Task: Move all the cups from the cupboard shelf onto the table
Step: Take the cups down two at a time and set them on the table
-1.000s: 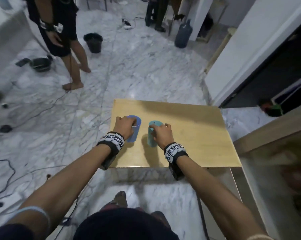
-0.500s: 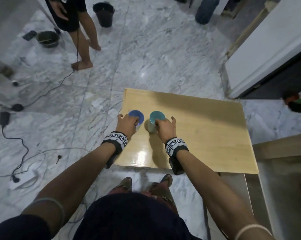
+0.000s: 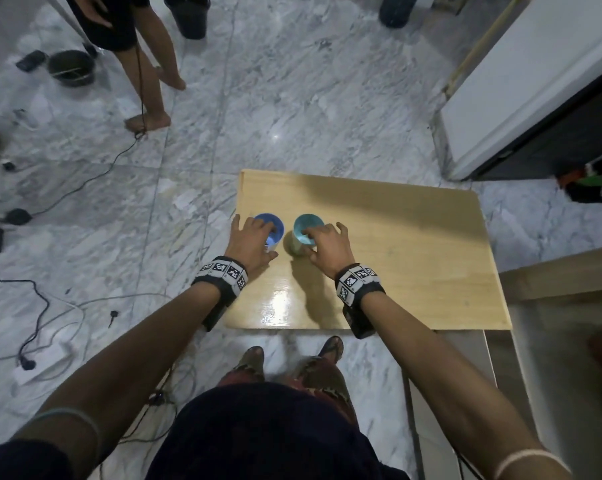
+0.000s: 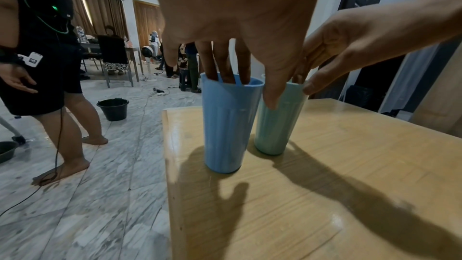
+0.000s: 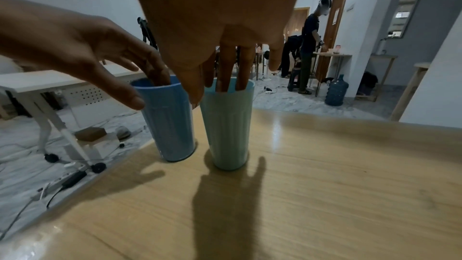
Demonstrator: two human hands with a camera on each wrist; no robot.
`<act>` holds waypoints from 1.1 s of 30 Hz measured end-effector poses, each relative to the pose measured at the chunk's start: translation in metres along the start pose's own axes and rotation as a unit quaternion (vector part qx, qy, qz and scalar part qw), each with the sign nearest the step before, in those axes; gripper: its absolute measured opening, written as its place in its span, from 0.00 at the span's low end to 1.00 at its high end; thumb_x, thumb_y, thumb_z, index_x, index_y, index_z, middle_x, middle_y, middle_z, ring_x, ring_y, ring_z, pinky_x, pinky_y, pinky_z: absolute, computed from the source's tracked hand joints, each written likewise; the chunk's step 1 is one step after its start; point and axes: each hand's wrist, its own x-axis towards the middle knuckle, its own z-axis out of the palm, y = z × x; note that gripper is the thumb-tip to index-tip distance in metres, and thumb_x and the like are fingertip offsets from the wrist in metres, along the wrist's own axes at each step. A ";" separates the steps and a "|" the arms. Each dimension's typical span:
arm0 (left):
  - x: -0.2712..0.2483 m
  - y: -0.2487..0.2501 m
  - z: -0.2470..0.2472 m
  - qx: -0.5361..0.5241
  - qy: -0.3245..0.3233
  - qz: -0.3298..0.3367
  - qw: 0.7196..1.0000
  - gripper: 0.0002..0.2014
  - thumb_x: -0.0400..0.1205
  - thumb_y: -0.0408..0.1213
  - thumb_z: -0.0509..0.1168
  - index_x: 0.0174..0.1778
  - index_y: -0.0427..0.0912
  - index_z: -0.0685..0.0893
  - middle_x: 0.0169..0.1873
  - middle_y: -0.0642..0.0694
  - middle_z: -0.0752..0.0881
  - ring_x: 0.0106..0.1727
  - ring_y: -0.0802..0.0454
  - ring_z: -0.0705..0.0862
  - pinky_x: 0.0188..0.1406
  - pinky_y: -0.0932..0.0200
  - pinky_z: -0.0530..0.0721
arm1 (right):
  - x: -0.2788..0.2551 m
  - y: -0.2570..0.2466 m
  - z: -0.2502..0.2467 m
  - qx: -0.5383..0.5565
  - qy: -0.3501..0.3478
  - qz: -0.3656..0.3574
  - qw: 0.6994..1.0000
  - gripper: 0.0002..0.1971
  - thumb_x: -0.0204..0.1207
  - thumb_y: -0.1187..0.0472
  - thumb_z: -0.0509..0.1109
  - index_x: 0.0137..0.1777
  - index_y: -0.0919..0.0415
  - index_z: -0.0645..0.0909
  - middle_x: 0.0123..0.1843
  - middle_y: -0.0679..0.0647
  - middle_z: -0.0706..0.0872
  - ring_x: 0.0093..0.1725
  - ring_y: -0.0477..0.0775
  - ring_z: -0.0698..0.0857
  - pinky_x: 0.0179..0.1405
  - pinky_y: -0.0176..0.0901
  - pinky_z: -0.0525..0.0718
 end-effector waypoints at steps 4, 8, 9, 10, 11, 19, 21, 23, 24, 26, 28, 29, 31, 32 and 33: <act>0.005 0.020 -0.023 -0.054 0.026 0.041 0.997 0.24 0.75 0.51 0.68 0.65 0.46 0.78 0.62 0.43 0.82 0.69 0.42 0.75 0.75 0.42 0.62 | -0.018 0.015 -0.021 0.053 0.053 0.037 0.997 0.23 0.76 0.46 0.66 0.69 0.54 0.77 0.60 0.53 0.88 0.61 0.60 0.82 0.66 0.55 0.73; 0.019 0.074 -0.053 -0.089 -0.040 0.108 0.989 0.30 0.72 0.51 0.72 0.69 0.47 0.76 0.63 0.42 0.82 0.65 0.41 0.78 0.63 0.47 0.76 | -0.057 0.056 -0.055 0.130 0.011 0.141 0.981 0.34 0.75 0.36 0.66 0.77 0.52 0.69 0.65 0.52 0.87 0.64 0.59 0.84 0.59 0.52 0.79; 0.022 0.094 -0.060 -0.085 -0.071 0.125 0.986 0.32 0.71 0.53 0.73 0.70 0.47 0.75 0.65 0.43 0.81 0.67 0.42 0.78 0.63 0.47 0.77 | -0.072 0.070 -0.066 0.148 -0.004 0.173 0.974 0.37 0.74 0.34 0.66 0.78 0.51 0.67 0.68 0.53 0.85 0.66 0.59 0.83 0.62 0.52 0.79; 0.025 0.116 -0.068 -0.076 -0.095 0.142 0.982 0.34 0.71 0.53 0.74 0.72 0.48 0.74 0.68 0.43 0.80 0.68 0.43 0.78 0.64 0.48 0.77 | -0.090 0.084 -0.078 0.163 -0.006 0.200 0.966 0.39 0.72 0.33 0.67 0.80 0.51 0.65 0.70 0.53 0.83 0.67 0.59 0.83 0.64 0.53 0.79; 0.027 0.142 -0.074 -0.070 -0.110 0.164 0.978 0.36 0.70 0.53 0.74 0.73 0.47 0.73 0.70 0.43 0.79 0.70 0.43 0.77 0.66 0.49 0.77 | -0.110 0.100 -0.091 0.172 0.007 0.226 0.959 0.40 0.72 0.33 0.67 0.80 0.50 0.64 0.72 0.53 0.82 0.67 0.59 0.82 0.66 0.53 0.78; -0.013 0.398 -0.150 -0.055 -0.057 0.395 0.915 0.38 0.70 0.53 0.75 0.75 0.46 0.71 0.72 0.45 0.78 0.71 0.44 0.78 0.68 0.52 0.75 | -0.350 0.221 -0.233 0.047 0.185 0.400 0.896 0.46 0.69 0.30 0.67 0.81 0.56 0.62 0.80 0.59 0.72 0.78 0.61 0.72 0.77 0.58 0.71; -0.041 0.464 -0.174 -0.057 -0.026 0.460 0.886 0.38 0.70 0.55 0.75 0.74 0.47 0.72 0.71 0.45 0.79 0.70 0.44 0.79 0.67 0.50 0.77 | -0.419 0.233 -0.273 -0.004 0.233 0.423 0.875 0.45 0.71 0.33 0.68 0.81 0.59 0.63 0.80 0.60 0.70 0.79 0.61 0.70 0.78 0.56 0.69; -0.074 0.529 -0.202 -0.064 0.007 0.525 0.849 0.36 0.69 0.55 0.75 0.72 0.47 0.74 0.70 0.44 0.80 0.69 0.44 0.79 0.68 0.50 0.78 | -0.484 0.237 -0.314 -0.051 0.275 0.451 0.848 0.44 0.73 0.36 0.69 0.82 0.59 0.61 0.82 0.60 0.66 0.82 0.61 0.64 0.80 0.57 0.65; -0.091 0.559 -0.217 -0.072 0.029 0.552 0.830 0.35 0.70 0.54 0.75 0.71 0.46 0.76 0.69 0.43 0.81 0.69 0.43 0.80 0.67 0.51 0.78 | -0.514 0.236 -0.335 -0.076 0.295 0.460 0.834 0.43 0.73 0.37 0.69 0.83 0.58 0.59 0.83 0.60 0.64 0.83 0.61 0.60 0.82 0.58 0.62; -0.124 0.615 -0.248 -0.088 0.081 0.599 0.792 0.33 0.70 0.53 0.75 0.69 0.45 0.78 0.66 0.42 0.83 0.67 0.42 0.81 0.67 0.50 0.79 | -0.570 0.235 -0.377 -0.121 0.332 0.473 0.807 0.44 0.74 0.38 0.69 0.83 0.57 0.58 0.84 0.59 0.61 0.85 0.62 0.56 0.83 0.57 0.58; -0.156 0.662 -0.282 -0.102 0.127 0.631 0.758 0.32 0.70 0.55 0.74 0.67 0.45 0.79 0.65 0.40 0.83 0.66 0.41 0.82 0.66 0.47 0.79 | -0.616 0.229 -0.419 -0.162 0.362 0.484 0.780 0.43 0.74 0.38 0.69 0.83 0.57 0.58 0.84 0.60 0.61 0.85 0.62 0.55 0.83 0.56 0.57; -0.172 0.684 -0.298 -0.113 0.146 0.644 0.742 0.31 0.70 0.55 0.74 0.67 0.45 0.79 0.65 0.40 0.83 0.67 0.41 0.81 0.67 0.47 0.79 | -0.636 0.226 -0.438 -0.181 0.374 0.490 0.766 0.43 0.74 0.38 0.69 0.83 0.57 0.58 0.84 0.60 0.61 0.85 0.62 0.56 0.83 0.56 0.58; -0.200 0.721 -0.329 -0.132 0.175 0.664 0.715 0.31 0.70 0.55 0.74 0.67 0.46 0.79 0.66 0.41 0.83 0.68 0.42 0.80 0.68 0.47 0.78 | -0.667 0.221 -0.472 -0.213 0.394 0.497 0.743 0.43 0.74 0.39 0.69 0.83 0.58 0.58 0.84 0.60 0.60 0.84 0.62 0.56 0.82 0.57 0.58; -0.211 0.738 -0.343 -0.140 0.186 0.672 0.703 0.31 0.70 0.54 0.74 0.68 0.46 0.79 0.67 0.42 0.83 0.69 0.42 0.80 0.69 0.48 0.78 | -0.680 0.221 -0.486 -0.227 0.404 0.497 0.733 0.43 0.74 0.39 0.70 0.83 0.58 0.58 0.84 0.60 0.60 0.84 0.62 0.57 0.83 0.58 0.59; -0.220 0.753 -0.356 -0.147 0.197 0.677 0.694 0.31 0.70 0.54 0.74 0.68 0.45 0.79 0.67 0.42 0.83 0.69 0.43 0.80 0.68 0.48 0.78 | -0.690 0.223 -0.500 -0.235 0.415 0.497 0.725 0.43 0.73 0.39 0.70 0.83 0.58 0.59 0.84 0.60 0.60 0.84 0.62 0.58 0.83 0.58 0.60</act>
